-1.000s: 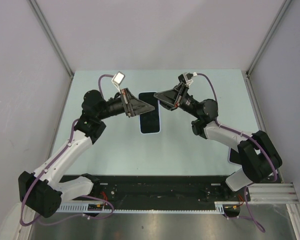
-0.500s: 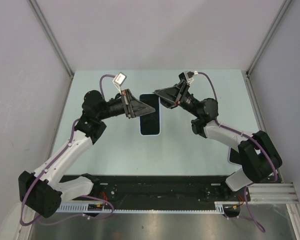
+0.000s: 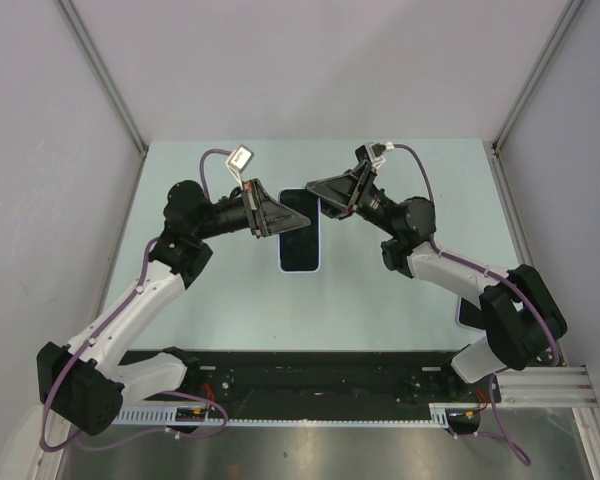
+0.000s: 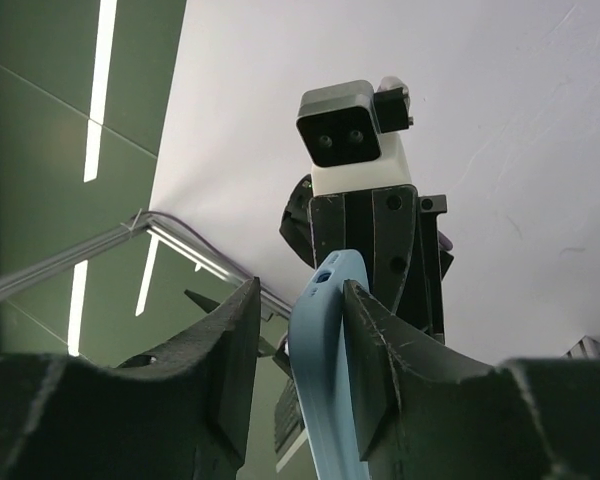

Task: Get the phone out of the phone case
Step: Remove the phone case from the phone.

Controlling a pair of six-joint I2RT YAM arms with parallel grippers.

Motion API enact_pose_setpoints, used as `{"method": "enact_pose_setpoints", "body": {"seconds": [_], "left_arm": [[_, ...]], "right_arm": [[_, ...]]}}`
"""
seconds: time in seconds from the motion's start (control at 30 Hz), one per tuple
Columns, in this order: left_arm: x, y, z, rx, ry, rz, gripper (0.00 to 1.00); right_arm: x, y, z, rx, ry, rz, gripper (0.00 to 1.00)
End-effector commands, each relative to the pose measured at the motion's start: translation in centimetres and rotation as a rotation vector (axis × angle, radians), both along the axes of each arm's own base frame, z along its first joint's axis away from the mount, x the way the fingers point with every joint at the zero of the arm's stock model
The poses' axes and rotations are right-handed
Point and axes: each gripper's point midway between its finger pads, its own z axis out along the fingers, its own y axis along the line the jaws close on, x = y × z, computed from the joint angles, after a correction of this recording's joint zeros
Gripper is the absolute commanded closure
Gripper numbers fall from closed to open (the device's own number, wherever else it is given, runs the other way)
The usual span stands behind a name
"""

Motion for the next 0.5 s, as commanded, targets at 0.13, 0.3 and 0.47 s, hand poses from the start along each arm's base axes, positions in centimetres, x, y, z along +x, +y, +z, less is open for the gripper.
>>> {"method": "enact_pose_setpoints", "body": {"seconds": [0.13,0.3,0.47], "left_arm": [[-0.9,0.7,2.6,-0.049,-0.092,-0.002,1.0],[-1.0,0.7,2.7,-0.047,-0.105,-0.002,1.0],[-1.1,0.8,3.2,-0.04,-0.27,-0.008,1.0]], "right_arm": [[-1.3,0.1,2.3,0.009,-0.065,-0.021,0.85],[-1.5,-0.5,3.0,0.109,-0.026,0.022,1.0],[-2.9,1.3,3.5,0.302,0.102,0.198,1.0]]}}
